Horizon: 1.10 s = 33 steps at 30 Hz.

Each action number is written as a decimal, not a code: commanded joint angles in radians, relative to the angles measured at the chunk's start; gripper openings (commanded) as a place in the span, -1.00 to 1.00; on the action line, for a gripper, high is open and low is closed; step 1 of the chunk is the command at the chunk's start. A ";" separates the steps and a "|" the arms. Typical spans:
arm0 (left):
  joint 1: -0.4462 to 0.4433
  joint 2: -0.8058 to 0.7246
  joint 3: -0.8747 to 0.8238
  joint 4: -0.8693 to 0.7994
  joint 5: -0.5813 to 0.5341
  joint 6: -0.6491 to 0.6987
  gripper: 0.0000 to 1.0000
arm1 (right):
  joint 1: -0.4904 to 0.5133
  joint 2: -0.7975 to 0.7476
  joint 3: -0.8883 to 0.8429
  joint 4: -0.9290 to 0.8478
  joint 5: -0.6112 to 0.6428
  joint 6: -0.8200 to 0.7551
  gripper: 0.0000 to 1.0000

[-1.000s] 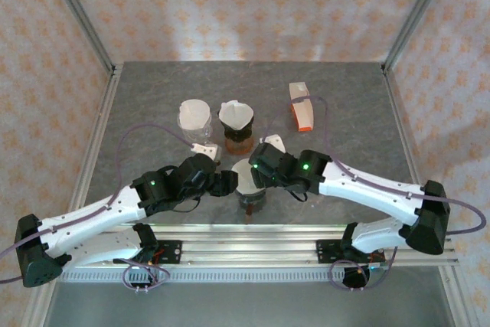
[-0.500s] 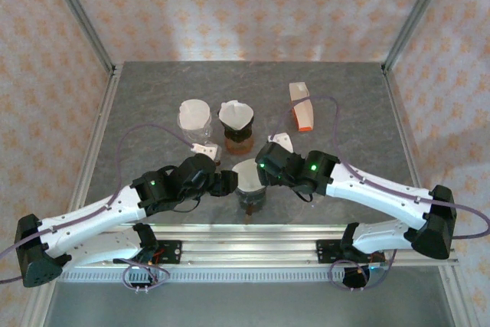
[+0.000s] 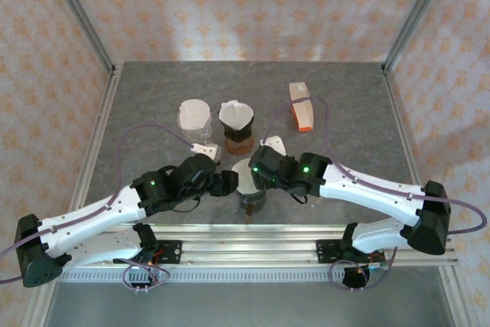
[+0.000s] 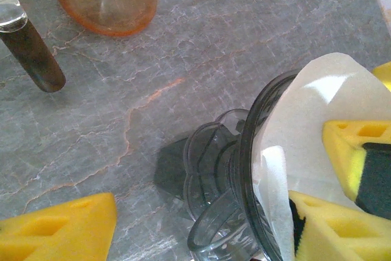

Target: Place the coffee filter in the dripper

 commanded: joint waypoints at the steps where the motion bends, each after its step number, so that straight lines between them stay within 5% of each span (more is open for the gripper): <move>1: 0.007 -0.002 -0.020 -0.008 -0.009 -0.007 0.42 | 0.016 -0.023 0.027 -0.007 0.039 -0.002 0.51; 16: 0.008 0.001 -0.016 -0.008 -0.013 -0.003 0.44 | 0.035 -0.053 0.015 0.014 0.073 0.017 0.51; 22: 0.007 -0.020 -0.015 0.000 -0.023 -0.010 0.76 | 0.035 -0.148 0.026 0.024 0.156 0.040 0.52; 33: 0.008 -0.127 0.060 -0.017 -0.035 -0.006 0.90 | 0.035 -0.309 -0.053 0.044 0.250 0.092 0.53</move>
